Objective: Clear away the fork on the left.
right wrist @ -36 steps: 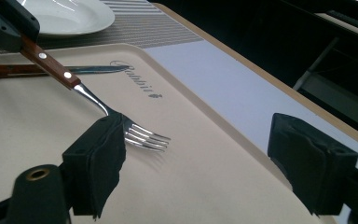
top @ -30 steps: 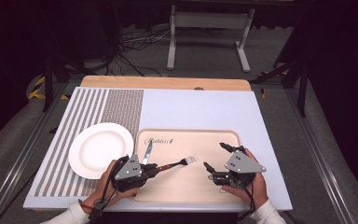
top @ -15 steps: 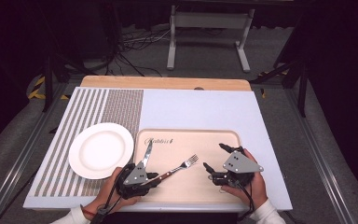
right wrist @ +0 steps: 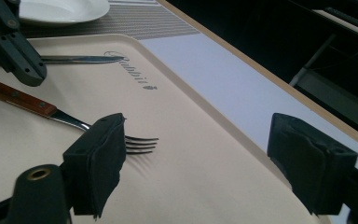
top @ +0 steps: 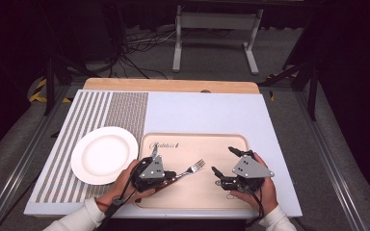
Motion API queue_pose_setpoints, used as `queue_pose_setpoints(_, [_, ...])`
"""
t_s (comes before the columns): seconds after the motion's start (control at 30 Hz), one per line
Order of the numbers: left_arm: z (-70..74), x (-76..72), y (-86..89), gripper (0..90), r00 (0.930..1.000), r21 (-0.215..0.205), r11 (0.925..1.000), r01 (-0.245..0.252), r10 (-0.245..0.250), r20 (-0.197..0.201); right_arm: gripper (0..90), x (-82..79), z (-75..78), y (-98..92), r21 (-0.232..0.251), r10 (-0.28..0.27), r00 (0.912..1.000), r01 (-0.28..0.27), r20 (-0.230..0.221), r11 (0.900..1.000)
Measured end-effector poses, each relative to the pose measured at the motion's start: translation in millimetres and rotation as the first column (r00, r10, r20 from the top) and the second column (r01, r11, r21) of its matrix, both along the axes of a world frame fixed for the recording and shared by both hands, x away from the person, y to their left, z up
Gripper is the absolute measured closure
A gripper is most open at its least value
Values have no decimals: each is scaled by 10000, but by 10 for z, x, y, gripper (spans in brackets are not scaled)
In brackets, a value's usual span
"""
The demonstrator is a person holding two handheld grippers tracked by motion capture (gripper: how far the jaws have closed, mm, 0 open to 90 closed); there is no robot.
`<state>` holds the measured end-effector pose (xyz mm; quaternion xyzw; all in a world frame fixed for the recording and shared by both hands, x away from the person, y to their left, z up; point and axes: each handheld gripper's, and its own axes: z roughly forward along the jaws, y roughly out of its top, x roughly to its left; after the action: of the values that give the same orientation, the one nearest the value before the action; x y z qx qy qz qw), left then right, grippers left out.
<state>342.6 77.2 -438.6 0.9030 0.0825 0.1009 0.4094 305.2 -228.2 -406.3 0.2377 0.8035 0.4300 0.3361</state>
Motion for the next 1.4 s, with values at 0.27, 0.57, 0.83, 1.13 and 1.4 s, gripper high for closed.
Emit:
queue_pose_setpoints(0.27, [-74,60,-342,900,9992,882,9953,389,-388,-32,204,-3,-11,31,-69,1,10000,-2,-96,10000])
queue_pose_setpoints(0.57, [-124,124,-441,900,9986,1728,9837,-501,461,269,204,-3,-18,29,-128,20,9999,-22,-130,9999])
queue_pose_setpoints(0.83, [-103,102,-138,900,9873,1936,9689,-1540,1588,-92,202,6,-36,27,-134,93,9996,-96,-259,9999])
queue_pose_setpoints(1.13, [-108,-26,122,900,9809,1906,9640,-1853,1933,-237,200,9,-45,52,-203,113,9993,-120,-358,9997])
queue_pose_setpoints(1.4, [-118,-50,189,900,9773,1810,9623,-2029,2106,-240,200,7,-44,49,-223,89,9994,-97,-342,9997])
